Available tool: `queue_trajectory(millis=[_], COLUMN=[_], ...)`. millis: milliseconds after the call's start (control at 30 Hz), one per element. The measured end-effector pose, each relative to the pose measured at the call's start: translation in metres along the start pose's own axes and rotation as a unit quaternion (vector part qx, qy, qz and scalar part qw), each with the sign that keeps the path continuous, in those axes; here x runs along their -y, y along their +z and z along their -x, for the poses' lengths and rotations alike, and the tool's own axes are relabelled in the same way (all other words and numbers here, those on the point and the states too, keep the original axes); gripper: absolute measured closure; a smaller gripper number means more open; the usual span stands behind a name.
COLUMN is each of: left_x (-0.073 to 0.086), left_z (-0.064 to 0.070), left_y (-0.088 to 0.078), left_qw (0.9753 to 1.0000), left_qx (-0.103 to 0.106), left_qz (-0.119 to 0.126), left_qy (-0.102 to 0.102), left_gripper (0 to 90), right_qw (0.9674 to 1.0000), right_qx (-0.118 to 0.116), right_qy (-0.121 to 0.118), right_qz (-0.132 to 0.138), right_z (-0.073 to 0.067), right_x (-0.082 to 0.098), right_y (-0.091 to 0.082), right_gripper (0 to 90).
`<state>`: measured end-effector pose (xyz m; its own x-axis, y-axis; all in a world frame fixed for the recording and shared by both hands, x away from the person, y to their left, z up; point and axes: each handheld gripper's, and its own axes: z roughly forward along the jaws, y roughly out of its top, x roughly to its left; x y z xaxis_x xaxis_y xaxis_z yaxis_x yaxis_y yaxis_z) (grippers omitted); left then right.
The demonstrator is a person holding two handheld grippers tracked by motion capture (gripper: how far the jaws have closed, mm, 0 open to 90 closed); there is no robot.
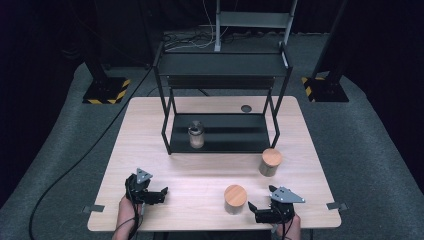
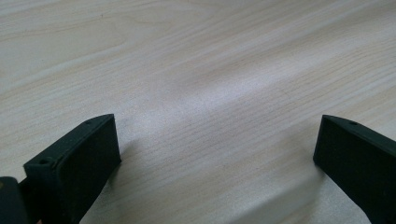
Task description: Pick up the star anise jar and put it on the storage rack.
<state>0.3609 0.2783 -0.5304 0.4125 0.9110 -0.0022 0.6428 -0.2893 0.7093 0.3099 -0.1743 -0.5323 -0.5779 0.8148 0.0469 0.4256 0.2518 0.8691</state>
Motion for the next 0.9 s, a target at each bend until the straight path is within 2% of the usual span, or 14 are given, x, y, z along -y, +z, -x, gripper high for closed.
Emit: queue_trajectory(millis=[233,400,567,733,900], left_x=[0.000,0.000,0.000,0.000,0.000], left_z=[0.000,0.000,0.000,0.000,0.000], left_y=[0.000,0.000,0.000,0.000,0.000], left_qw=[1.0000,1.0000,1.0000,1.0000,1.0000], left_qx=[0.000,0.000,0.000,0.000,0.000], left_qz=[0.000,0.000,0.000,0.000,0.000], left_qy=[0.000,0.000,0.000,0.000,0.000], left_gripper=[0.0,0.0,0.0,0.0,0.0], right_qw=[0.9999,0.9992,0.9982,0.9970,0.9979], right_qx=[0.008,0.029,0.043,0.050,0.038], right_qy=[-0.002,-0.001,0.015,0.032,0.021], right_qz=[0.007,0.026,0.039,0.049,0.047], right_z=[-0.001,-0.003,-0.005,-0.014,-0.029], right_x=[0.001,0.002,0.005,0.011,0.009], right_y=[-0.001,-0.004,-0.010,-0.024,-0.032], right_gripper=[0.0,0.0,0.0,0.0,0.0])
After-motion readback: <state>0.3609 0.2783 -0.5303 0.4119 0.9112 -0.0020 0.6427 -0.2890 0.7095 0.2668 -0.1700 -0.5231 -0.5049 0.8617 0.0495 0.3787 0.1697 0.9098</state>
